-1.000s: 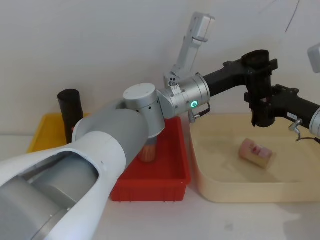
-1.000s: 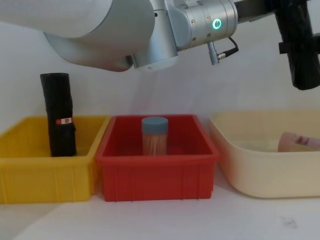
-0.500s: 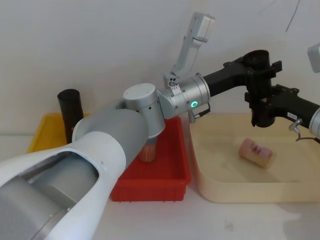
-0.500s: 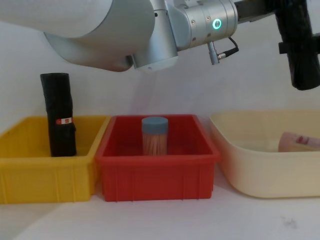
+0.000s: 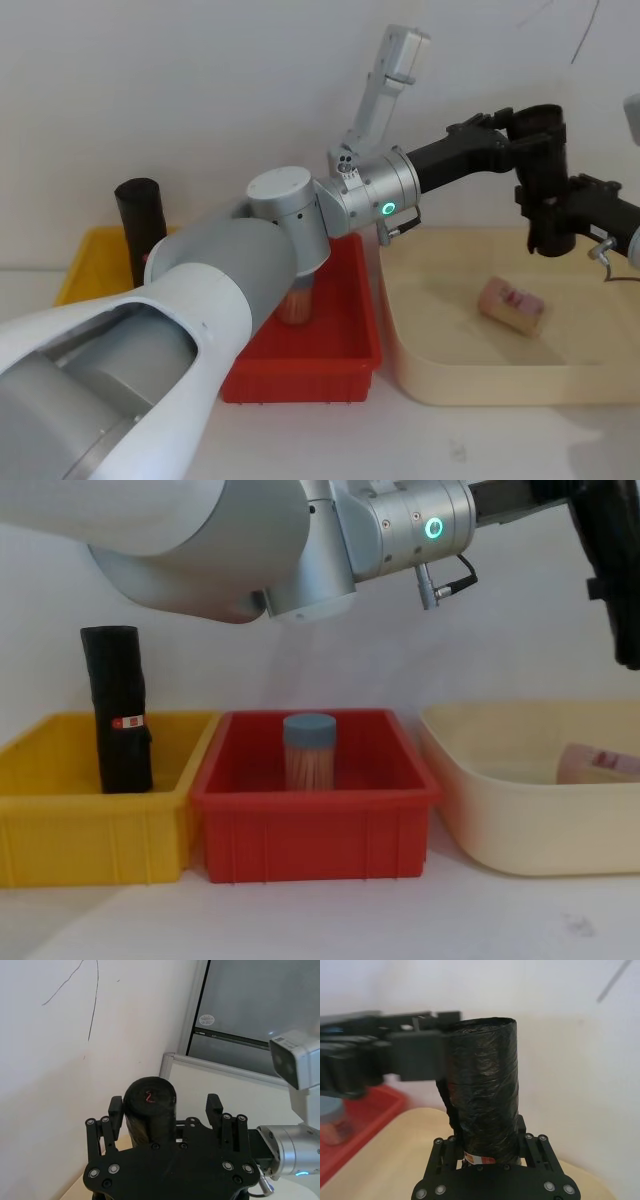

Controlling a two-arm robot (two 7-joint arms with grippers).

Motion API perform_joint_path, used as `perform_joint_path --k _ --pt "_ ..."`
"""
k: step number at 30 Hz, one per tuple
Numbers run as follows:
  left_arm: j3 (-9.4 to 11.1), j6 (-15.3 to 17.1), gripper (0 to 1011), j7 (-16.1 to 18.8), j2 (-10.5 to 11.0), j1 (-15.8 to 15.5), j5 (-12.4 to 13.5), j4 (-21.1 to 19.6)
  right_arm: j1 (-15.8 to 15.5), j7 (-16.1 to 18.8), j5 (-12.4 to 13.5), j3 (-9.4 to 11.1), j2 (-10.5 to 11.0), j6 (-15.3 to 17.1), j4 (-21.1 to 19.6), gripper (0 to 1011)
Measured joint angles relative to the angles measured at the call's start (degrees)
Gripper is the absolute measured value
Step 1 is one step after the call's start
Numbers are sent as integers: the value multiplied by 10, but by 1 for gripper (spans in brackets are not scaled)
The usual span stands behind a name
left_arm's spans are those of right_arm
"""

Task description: Pick up the garbage bag with the one hand and transfer it to the other hand.

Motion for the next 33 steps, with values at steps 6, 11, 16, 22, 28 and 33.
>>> perform_joint_path --k 6,11,16,22,28,33 --pt "0 0 1001 0 0 0 0 0 -3 -36 -11 8 -5 17 3 646" --pt "0 0 1001 0 0 0 0 0 -4 -72 -22 16 -12 34 8 794" --pt "0 0 1001 0 0 0 0 0 -5 -102 -32 24 -18 47 14 925" --pt "0 0 1001 0 0 0 0 0 -4 -144 -45 34 -28 65 26 999" --pt "0 0 1001 0 0 0 0 0 -1 -175 -56 43 -35 76 39 999" --pt "0 0 1001 0 0 0 0 0 1 -192 -63 47 -39 83 47 999"
